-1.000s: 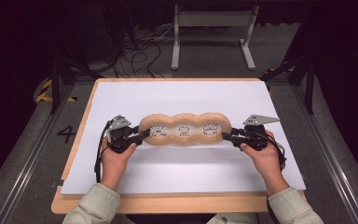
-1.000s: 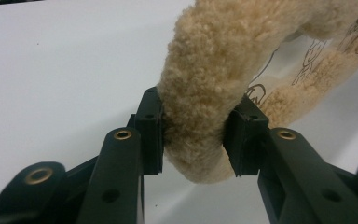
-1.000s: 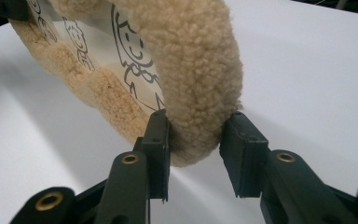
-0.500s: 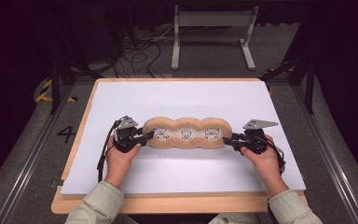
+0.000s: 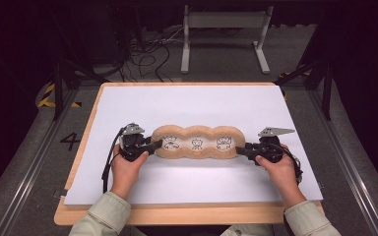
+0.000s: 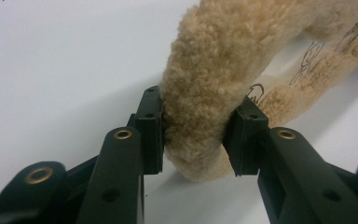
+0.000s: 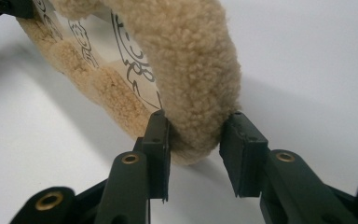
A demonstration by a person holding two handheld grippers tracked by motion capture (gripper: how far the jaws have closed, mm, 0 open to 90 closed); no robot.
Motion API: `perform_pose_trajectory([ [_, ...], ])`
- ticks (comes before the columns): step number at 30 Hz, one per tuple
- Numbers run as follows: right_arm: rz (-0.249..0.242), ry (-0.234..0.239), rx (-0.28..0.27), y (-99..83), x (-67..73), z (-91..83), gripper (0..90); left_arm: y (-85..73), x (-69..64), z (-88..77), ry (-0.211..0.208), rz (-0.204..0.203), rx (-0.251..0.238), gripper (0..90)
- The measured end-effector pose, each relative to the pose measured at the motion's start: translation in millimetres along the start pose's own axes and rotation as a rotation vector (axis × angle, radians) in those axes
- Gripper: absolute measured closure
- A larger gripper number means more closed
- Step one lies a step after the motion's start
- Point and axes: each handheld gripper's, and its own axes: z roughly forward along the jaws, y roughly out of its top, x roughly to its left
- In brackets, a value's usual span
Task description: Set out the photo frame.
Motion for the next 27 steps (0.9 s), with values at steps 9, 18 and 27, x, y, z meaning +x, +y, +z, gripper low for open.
perform_pose_trajectory([
  [9, -0.011, 0.012, -0.042, 2.7, -0.5, -4.4, 42.3, -0.3, -3.8, -12.5, 0.023, 0.047, -0.023, 46.6],
  [18, -0.086, -0.019, -0.063, 6.5, 3.6, -19.6, 29.7, -5.3, -14.2, -38.9, 0.042, 0.122, -0.010, 33.8],
  [27, -0.122, -0.022, -0.065, 8.9, 2.2, -36.5, 18.4, -14.8, -12.2, -60.3, 0.030, 0.100, -0.033, 33.9],
])
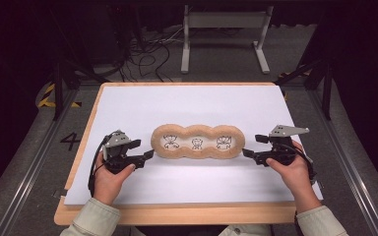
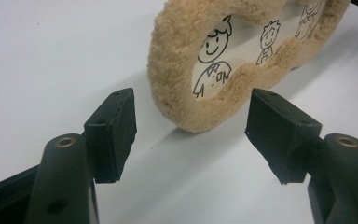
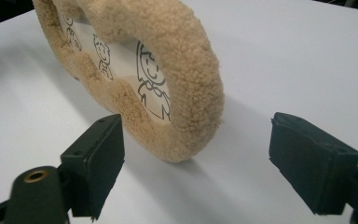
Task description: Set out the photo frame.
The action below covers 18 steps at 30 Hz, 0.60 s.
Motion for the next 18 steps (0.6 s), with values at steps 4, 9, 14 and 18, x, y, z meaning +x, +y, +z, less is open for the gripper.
perform_pose_trajectory([
  [4, -0.002, -0.007, -0.008, -1.5, -0.7, -8.8, 16.7, -6.7, 5.4, -8.9, 0.002, -0.010, -0.001, 32.9],
  [9, -0.008, -0.005, -0.002, -5.7, -4.8, -15.4, 15.2, -13.5, 13.6, -17.2, 0.013, -0.009, 0.001, 31.4],
  [14, -0.004, -0.006, 0.000, -10.6, -9.2, -21.5, 14.3, -20.4, 19.1, -21.6, 0.023, -0.019, 0.004, 31.0],
  [18, -0.007, -0.003, 0.006, -16.1, -12.3, -23.0, 14.3, -28.3, 24.2, -21.7, 0.030, -0.012, 0.020, 29.1],
])
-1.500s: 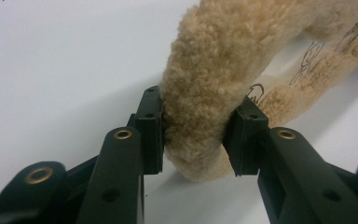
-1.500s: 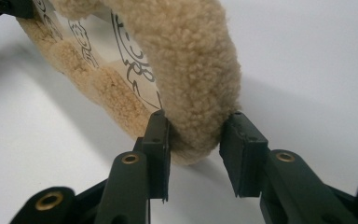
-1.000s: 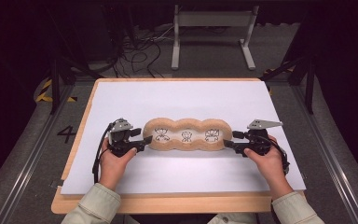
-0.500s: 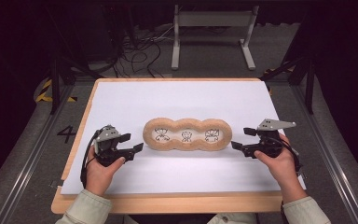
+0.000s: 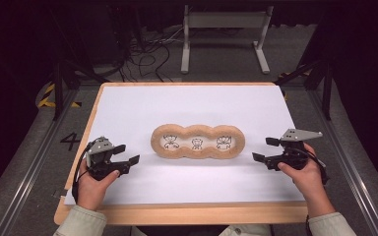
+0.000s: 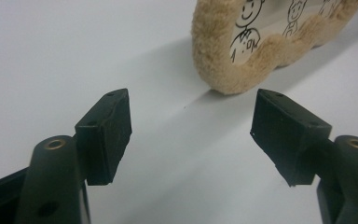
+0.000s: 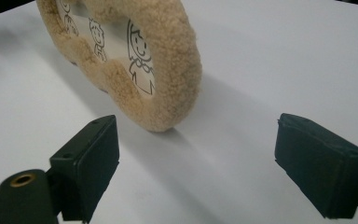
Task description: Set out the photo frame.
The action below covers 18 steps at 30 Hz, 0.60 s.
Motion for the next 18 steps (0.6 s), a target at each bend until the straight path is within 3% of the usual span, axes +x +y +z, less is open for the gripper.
perform_pose_trajectory([
  [9, 0.021, -0.003, 0.000, -17.1, -12.1, 1.3, 14.2, -17.3, 16.0, 5.7, 0.021, -0.046, 0.039, 28.0],
  [14, 0.024, 0.002, -0.003, -27.7, -20.0, 10.2, 14.3, -19.9, 18.9, 14.4, 0.031, -0.019, 0.073, 28.1],
  [18, 0.033, -0.004, -0.004, -34.7, -23.4, 15.5, 14.3, -19.5, 17.2, 17.1, 0.033, -0.009, 0.074, 28.4],
])
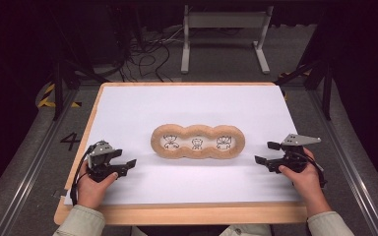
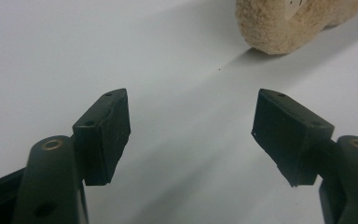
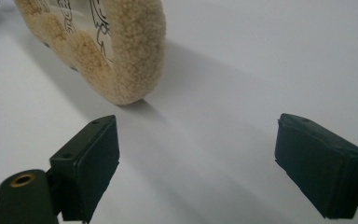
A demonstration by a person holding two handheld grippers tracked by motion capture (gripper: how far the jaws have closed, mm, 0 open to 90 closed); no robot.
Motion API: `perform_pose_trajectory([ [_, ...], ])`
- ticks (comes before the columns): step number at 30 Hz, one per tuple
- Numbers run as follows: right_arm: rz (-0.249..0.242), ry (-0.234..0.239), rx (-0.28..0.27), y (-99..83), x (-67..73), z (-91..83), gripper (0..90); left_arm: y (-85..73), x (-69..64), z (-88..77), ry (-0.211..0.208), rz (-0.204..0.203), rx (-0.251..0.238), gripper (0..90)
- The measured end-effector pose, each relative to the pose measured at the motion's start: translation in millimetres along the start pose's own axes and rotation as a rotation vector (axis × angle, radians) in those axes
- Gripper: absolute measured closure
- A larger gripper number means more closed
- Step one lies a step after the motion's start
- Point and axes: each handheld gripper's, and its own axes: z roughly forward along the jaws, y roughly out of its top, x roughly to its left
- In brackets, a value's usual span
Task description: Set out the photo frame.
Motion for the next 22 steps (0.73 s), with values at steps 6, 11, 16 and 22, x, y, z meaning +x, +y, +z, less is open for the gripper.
perform_pose_trajectory([
  [6, 0.011, -0.006, 0.014, -5.2, -2.1, 4.0, 14.3, -1.2, 3.7, 2.6, -0.008, -0.030, -0.014, 28.8],
  [11, 0.014, -0.011, 0.034, -7.9, -1.9, 6.7, 14.0, -4.8, 9.2, 4.6, -0.028, -0.080, -0.025, 29.5],
  [16, 0.013, -0.015, 0.034, -7.8, -1.9, 7.1, 13.9, -4.9, 9.4, 4.4, -0.024, -0.084, -0.025, 29.5],
  [22, 0.032, -0.008, 0.031, -7.6, -1.6, 6.5, 13.8, -4.7, 6.8, 6.3, -0.019, -0.080, -0.002, 29.5],
])
